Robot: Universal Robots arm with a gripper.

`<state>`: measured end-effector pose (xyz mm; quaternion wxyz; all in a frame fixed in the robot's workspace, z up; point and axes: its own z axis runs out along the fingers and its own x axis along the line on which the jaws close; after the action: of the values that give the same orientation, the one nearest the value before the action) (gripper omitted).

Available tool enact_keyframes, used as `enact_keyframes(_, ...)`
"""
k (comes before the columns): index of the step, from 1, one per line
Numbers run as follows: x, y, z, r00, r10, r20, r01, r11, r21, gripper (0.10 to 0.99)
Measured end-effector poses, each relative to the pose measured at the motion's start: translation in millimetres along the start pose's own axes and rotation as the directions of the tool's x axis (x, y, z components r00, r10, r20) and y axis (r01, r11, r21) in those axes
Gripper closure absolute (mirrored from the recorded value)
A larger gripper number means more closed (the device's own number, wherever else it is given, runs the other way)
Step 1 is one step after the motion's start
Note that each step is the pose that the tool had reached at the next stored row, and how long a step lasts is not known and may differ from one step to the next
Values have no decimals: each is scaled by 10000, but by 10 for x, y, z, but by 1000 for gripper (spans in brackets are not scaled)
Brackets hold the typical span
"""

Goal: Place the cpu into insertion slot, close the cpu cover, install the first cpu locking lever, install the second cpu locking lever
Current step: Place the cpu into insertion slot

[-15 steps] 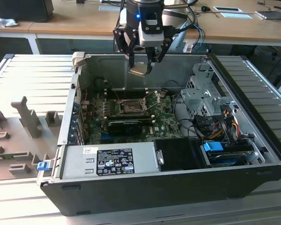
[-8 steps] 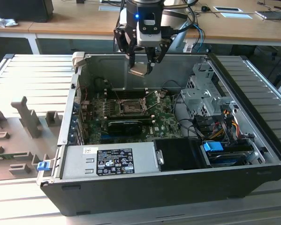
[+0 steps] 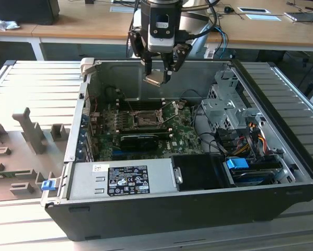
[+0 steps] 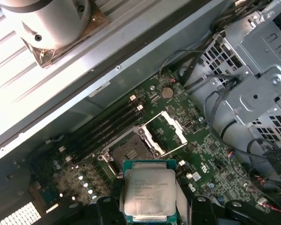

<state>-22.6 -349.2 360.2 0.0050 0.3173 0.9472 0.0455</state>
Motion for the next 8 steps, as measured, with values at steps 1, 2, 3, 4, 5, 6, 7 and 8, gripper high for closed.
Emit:
enact_keyframes(1,0,0,2,9999,114,10,-114,9999,-1,553)
enact_keyframes(2,0,0,3,9997,236,21,-236,9997,-3,553)
enact_keyframes(3,0,-1,4,9995,329,30,-329,9995,-5,553)
enact_keyframes(4,0,-1,5,9985,550,49,-550,9985,-10,553)
enact_keyframes(5,0,-1,6,9973,727,64,-727,9974,-15,553)
enact_keyframes(6,0,-1,7,9966,824,74,-824,9966,-17,553)
enact_keyframes(7,0,-1,8,9958,911,81,-911,9958,-20,553)
enact_keyframes(8,0,-1,9,9939,1102,97,-1102,9939,-25,553)
